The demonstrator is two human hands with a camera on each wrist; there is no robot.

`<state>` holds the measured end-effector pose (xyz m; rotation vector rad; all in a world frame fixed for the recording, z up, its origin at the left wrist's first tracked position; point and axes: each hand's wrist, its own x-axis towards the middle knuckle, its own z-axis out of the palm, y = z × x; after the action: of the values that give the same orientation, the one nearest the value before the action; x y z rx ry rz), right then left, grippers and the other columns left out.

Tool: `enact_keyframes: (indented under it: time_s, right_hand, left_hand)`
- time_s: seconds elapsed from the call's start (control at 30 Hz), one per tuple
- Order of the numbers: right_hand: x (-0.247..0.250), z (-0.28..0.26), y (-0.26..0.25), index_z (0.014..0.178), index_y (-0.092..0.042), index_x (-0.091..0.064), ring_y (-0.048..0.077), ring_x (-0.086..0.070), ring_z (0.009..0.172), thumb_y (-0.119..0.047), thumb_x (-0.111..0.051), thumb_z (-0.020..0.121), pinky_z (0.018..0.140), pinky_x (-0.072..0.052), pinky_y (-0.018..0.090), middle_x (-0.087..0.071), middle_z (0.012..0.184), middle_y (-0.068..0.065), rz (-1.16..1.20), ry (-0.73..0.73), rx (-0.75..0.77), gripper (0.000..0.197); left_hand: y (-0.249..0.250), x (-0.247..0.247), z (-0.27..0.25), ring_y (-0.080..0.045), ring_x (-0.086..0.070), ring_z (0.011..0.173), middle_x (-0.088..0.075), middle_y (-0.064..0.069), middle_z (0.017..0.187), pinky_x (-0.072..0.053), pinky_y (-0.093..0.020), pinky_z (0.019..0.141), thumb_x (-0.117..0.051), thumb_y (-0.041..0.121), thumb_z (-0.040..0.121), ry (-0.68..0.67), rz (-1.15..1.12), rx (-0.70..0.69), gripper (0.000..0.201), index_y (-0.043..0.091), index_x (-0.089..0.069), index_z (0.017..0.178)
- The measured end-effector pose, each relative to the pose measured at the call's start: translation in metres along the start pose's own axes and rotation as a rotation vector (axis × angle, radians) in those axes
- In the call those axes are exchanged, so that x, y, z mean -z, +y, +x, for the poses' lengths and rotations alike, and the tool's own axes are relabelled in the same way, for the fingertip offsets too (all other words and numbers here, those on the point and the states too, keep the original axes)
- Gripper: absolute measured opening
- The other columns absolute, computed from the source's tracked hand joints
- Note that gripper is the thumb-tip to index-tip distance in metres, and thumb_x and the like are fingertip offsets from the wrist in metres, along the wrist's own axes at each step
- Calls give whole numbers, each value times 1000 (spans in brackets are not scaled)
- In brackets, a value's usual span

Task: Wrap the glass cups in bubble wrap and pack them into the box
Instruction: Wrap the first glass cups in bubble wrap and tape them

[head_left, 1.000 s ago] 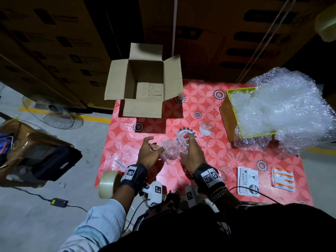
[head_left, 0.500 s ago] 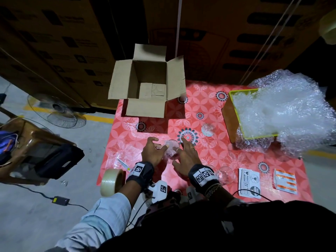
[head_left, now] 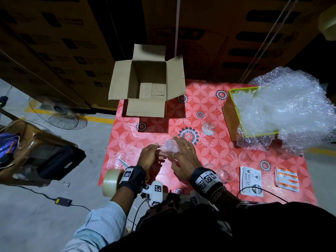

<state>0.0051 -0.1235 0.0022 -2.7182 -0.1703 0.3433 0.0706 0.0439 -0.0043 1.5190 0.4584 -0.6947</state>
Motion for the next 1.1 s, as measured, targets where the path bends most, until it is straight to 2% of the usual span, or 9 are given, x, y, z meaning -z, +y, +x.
enact_keyframes:
  time_s: [0.07,0.17,0.27,0.37,0.53,0.7,0.87,1.0,1.1]
  right_hand:
    - [-2,1,1,134,-28,-63,27,-2,156,-25,-59,92,126,-6,54,-13,169,6,97,35,-31,42]
    - [-4,1,2,142,-23,-56,22,-14,155,-24,-60,91,125,-12,53,-28,165,3,161,101,-60,51]
    - [-4,2,2,150,-19,-46,21,-12,156,-23,-58,92,126,-10,52,-30,165,3,118,75,-82,60]
    - [-1,4,-1,145,-17,-51,28,-16,153,-21,-62,87,126,-11,49,-31,160,9,33,70,-113,59]
    - [-1,7,-3,138,-31,-55,34,3,155,-36,-67,77,120,11,57,-9,167,11,-205,18,-210,62]
    - [3,8,-2,136,-31,-58,32,6,155,-35,-66,79,120,9,59,-4,168,11,-150,-35,-227,58]
    - [10,2,-3,125,-27,-68,30,0,155,-33,-67,81,118,14,45,-13,167,10,-43,93,-175,45]
    - [5,9,-5,126,-31,-67,31,4,156,-41,-61,86,120,9,56,-7,170,10,-72,-25,-204,41]
    - [3,13,-5,123,-27,-70,29,0,156,-41,-57,90,121,8,54,-13,168,10,-29,28,-213,38]
  left_hand:
    - [7,-2,-8,-22,-62,54,-64,-21,78,-52,-27,50,-47,16,110,-5,-52,-17,26,-4,-63,109]
    - [13,-3,-17,-14,-59,45,-63,-13,69,-47,-21,44,-49,10,108,-20,-24,-46,24,-8,-65,105]
    - [13,-4,-16,-14,-61,49,-64,-12,69,-50,-21,46,-54,5,104,-19,-6,-65,19,-9,-67,102]
    - [14,-6,-14,-13,-65,55,-70,-7,69,-54,-19,53,-59,-3,99,0,22,-81,12,-4,-69,93]
    - [13,-9,-11,-14,-71,64,-76,-4,76,-55,-22,59,-62,-5,95,33,77,-125,13,0,-73,90]
    - [14,-12,-10,-27,-72,75,-71,-16,83,-58,-27,57,-60,-8,94,87,29,-118,11,-1,-69,93]
    - [13,-14,-5,-32,-66,80,-66,-21,89,-57,-26,54,-62,-7,93,88,-16,-109,14,-7,-64,107]
    - [10,-16,-2,-32,-67,81,-70,-20,91,-58,-33,63,-62,-6,93,70,23,-104,13,1,-68,101]
    - [10,-17,-1,-32,-67,80,-70,-22,95,-58,-33,62,-61,-7,93,52,29,-93,14,0,-69,103]
